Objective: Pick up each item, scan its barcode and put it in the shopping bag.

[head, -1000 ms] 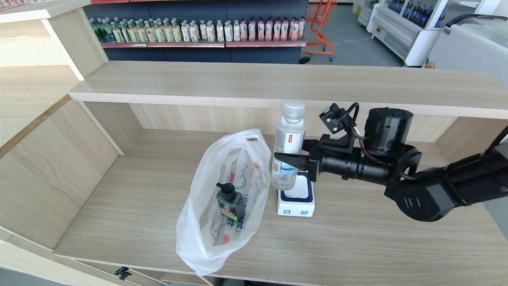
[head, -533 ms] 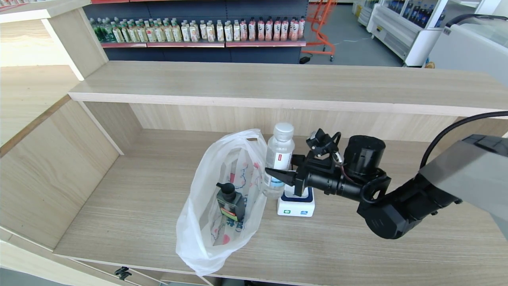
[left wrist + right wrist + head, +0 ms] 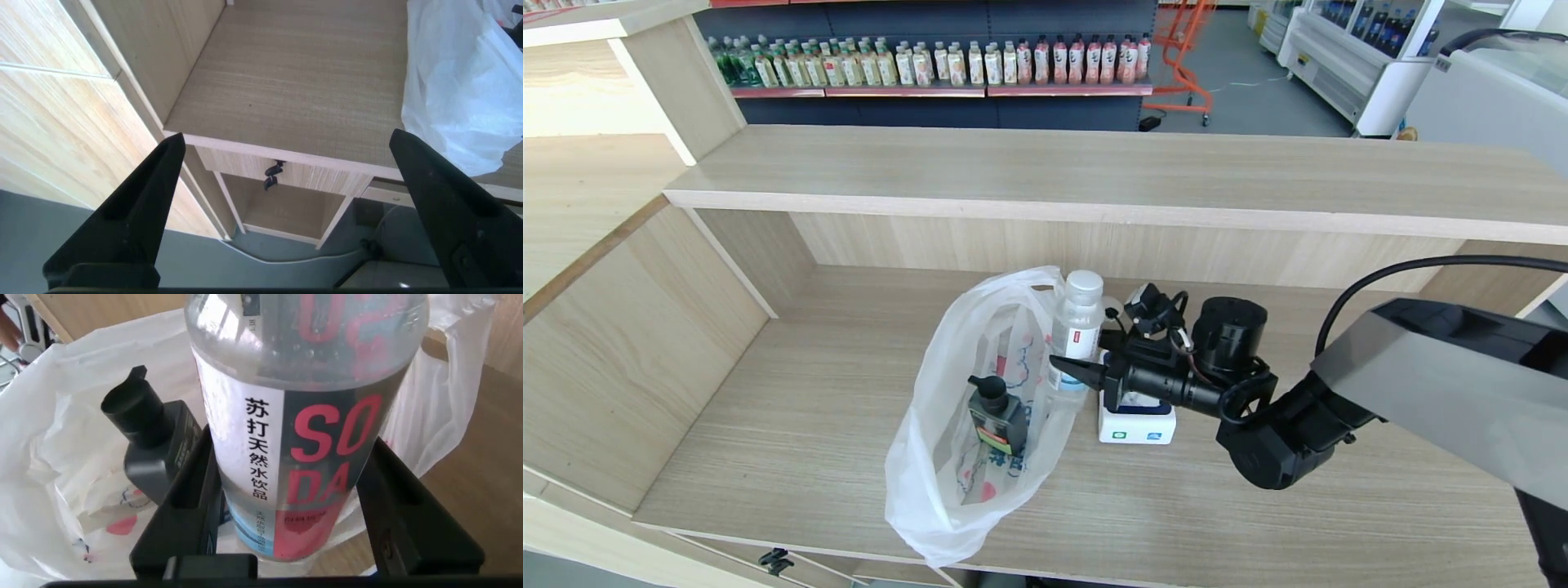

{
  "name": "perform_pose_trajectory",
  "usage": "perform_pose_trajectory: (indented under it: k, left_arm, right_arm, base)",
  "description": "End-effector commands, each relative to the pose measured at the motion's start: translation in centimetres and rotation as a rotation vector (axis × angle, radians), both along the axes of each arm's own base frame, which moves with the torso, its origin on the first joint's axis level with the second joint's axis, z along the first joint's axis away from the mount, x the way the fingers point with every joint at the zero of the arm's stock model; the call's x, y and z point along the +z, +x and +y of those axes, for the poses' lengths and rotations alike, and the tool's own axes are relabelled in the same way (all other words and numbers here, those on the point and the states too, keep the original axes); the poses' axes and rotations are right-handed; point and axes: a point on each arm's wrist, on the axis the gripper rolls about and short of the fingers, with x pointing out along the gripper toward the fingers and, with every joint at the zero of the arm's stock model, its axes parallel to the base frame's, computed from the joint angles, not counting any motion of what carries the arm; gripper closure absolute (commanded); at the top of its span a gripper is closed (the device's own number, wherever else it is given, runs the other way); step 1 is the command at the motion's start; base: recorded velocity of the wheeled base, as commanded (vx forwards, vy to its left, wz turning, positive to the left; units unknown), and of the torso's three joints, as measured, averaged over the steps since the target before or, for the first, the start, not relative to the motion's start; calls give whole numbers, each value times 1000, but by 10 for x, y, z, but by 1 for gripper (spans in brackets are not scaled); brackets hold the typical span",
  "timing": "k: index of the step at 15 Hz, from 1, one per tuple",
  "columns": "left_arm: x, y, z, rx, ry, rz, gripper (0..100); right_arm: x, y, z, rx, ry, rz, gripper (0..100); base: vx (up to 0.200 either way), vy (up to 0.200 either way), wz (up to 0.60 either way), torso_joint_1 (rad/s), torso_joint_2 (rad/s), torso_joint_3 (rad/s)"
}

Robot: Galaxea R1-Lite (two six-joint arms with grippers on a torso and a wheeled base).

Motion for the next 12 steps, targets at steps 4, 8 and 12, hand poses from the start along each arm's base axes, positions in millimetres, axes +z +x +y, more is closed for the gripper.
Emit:
perform_pose_trajectory:
  k: [4, 8, 12]
  left_arm:
    - [0, 0, 0, 1, 0, 2, 0]
    - [0, 0, 0, 1, 0, 2, 0]
    - [0, 0, 0, 1, 0, 2, 0]
  right_arm:
    - [-2, 13, 22, 32, 46, -1, 100]
    - [-17, 20, 30, 56, 41, 2, 100]
    - [-24, 25, 41, 72, 39, -27, 100]
  base:
    - [0, 0, 0, 0, 0, 0]
    - [0, 0, 0, 0, 0, 0]
    - [0, 0, 0, 0, 0, 0]
